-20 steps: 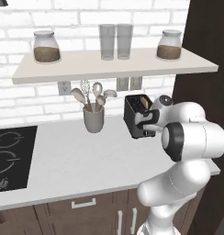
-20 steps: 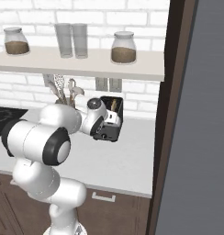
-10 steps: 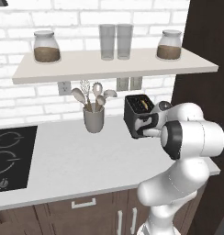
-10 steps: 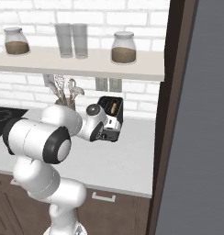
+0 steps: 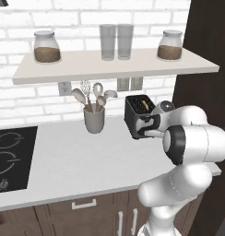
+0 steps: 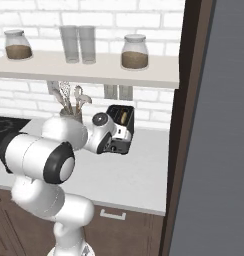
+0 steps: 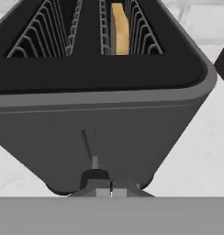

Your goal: Start the toaster. Once the lever pops up, take the bread to the plate on the dining counter.

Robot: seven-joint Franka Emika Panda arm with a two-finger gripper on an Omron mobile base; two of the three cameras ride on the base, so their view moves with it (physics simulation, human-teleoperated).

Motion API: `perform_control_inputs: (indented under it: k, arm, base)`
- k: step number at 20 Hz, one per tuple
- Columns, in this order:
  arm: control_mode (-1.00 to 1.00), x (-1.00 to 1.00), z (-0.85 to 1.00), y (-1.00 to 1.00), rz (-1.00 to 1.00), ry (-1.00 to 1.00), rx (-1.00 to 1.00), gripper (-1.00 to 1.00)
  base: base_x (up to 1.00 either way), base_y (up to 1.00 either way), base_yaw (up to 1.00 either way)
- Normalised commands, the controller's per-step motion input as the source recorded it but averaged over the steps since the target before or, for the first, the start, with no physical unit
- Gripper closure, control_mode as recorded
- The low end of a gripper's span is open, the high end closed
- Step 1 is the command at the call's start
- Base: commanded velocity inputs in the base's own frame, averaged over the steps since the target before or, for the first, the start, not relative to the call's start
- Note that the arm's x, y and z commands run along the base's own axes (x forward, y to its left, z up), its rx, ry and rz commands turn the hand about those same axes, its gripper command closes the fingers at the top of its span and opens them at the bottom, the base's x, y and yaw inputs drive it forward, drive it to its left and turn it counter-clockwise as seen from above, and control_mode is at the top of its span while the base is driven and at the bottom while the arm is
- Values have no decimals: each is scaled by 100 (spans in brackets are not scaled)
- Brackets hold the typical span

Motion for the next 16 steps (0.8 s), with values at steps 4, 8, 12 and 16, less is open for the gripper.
perform_control_inputs:
  k: [4,8,12,16]
  arm:
    - [-100,-24,76,8,0,-10,-4,100]
    - [-100,-23,45,40,0,0,-7,100]
    - [-100,-34,30,68,0,0,-13,100]
    - [-100,-36,29,87,0,0,-16,100]
  base:
    - [0,0,0]
    - [0,0,0]
    - [0,0,0]
    - [0,0,0]
